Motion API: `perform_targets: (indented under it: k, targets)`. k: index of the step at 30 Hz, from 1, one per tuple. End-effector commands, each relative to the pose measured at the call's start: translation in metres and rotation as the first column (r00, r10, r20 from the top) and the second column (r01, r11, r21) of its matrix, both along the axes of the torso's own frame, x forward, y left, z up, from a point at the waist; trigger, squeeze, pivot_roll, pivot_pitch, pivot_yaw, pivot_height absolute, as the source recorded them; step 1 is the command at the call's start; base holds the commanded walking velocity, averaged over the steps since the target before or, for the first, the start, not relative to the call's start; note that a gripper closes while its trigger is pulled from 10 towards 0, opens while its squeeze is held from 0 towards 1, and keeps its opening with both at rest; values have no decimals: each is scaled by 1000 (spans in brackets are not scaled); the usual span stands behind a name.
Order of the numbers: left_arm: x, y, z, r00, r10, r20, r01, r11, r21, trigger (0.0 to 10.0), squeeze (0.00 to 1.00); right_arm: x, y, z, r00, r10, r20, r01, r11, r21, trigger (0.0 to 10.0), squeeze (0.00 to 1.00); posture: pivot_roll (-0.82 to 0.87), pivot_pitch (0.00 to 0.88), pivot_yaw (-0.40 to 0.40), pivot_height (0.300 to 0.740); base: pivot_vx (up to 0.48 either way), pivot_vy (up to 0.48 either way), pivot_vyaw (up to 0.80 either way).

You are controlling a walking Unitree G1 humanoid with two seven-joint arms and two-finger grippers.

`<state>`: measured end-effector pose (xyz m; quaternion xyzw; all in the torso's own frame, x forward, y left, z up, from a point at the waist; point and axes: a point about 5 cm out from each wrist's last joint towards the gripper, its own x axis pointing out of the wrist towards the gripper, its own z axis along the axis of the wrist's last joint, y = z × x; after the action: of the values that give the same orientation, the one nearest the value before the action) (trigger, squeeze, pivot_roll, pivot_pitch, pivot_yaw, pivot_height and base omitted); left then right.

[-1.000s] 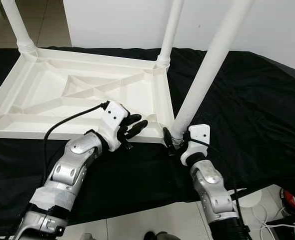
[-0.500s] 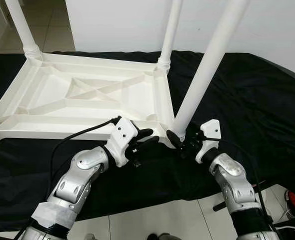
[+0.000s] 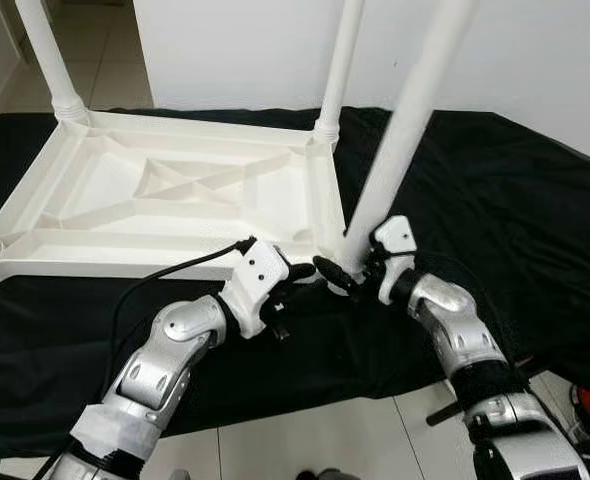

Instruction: Building children table

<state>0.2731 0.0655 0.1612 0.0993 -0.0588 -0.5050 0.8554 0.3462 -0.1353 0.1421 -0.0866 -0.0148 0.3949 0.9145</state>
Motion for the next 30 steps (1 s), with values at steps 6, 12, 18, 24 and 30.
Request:
perform_targets:
  k: [6,12,18,24,30]
  targets:
    - [1,-5,1,1000,-7,-1,7,1000,-1,10000,0,2,-2,-9,998,53,-43,-55,998,-25,0,0,74,2,-70,740,0,0,0]
    - [4,-3,2,1000,3,-11,-3,1000,-16,10000,0,0,-5,-14,998,47,-51,-48,999,-13,0,0,63,0,-68,740,0,0,0]
    - [7,0,-1,1000,10,-24,-10,1000,-4,10000,0,-2,-8,-19,999,12,-48,-12,1000,7,10000,0,59,0,-65,740,0,0,0]
    - [10,4,0,999,29,-36,-30,1000,-8,10000,0,-4,-9,-20,983,-184,-4,184,982,38,10000,0,54,0,-53,740,0,0,0]
    - [11,8,-1,999,39,2,-39,999,-4,10000,0,-11,-4,-27,950,-310,-19,311,950,40,10000,0,49,0,-52,740,0,0,0]
